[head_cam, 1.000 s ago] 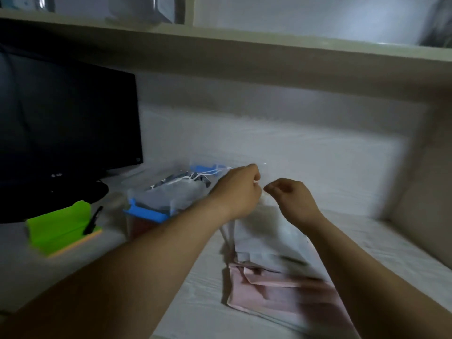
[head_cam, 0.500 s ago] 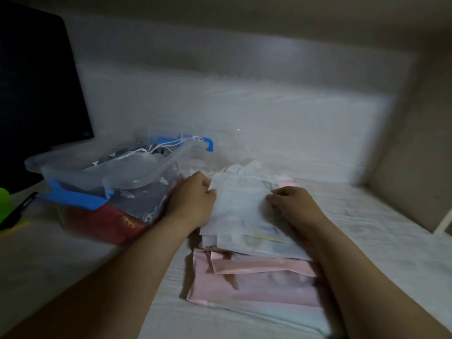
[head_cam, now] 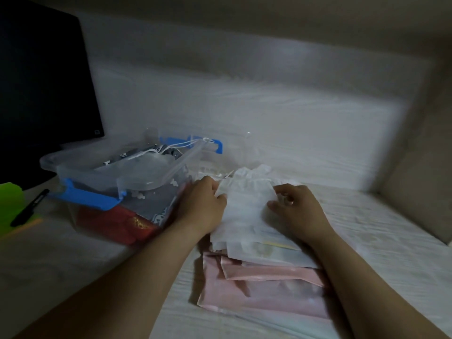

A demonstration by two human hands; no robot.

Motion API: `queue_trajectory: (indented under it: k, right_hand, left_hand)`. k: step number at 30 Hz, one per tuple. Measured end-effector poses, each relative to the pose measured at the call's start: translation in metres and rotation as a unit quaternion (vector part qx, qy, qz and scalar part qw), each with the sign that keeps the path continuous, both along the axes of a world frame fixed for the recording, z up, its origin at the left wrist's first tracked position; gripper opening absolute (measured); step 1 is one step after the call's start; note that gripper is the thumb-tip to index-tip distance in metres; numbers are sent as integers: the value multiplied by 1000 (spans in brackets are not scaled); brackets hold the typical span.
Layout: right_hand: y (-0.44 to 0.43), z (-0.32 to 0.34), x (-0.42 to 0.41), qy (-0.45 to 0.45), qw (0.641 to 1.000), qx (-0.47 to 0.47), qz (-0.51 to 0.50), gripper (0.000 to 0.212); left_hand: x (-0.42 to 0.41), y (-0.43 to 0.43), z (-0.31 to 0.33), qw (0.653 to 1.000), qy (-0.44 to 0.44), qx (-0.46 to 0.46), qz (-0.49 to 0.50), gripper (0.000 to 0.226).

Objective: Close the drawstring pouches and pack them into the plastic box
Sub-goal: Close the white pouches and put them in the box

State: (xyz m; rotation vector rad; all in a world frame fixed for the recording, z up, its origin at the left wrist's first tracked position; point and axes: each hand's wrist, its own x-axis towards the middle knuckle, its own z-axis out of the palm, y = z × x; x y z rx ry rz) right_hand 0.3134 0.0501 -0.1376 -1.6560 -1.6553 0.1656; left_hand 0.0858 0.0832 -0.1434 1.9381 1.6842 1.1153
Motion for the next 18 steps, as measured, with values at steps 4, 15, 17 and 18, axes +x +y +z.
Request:
queue_trajectory:
  k: [4,15,17,18]
  right_hand:
    - [-9,10,-8,74,997,14,5,24]
    - [-34,32,-18,579,765,-205,196,29]
    - [-28,24,-14,546,810,-148,154,34]
    - [-25,21,-12,526,830,-121,139,37]
  left_hand:
    - [0,-3,5,998,-2,63,2,16]
    - [-5,-12,22,858,-414,-196,-235,14]
    - [-5,-10,16,862,-395,-210,-237,19]
    - [-3,-12,16,862,-397,-212,-232,21]
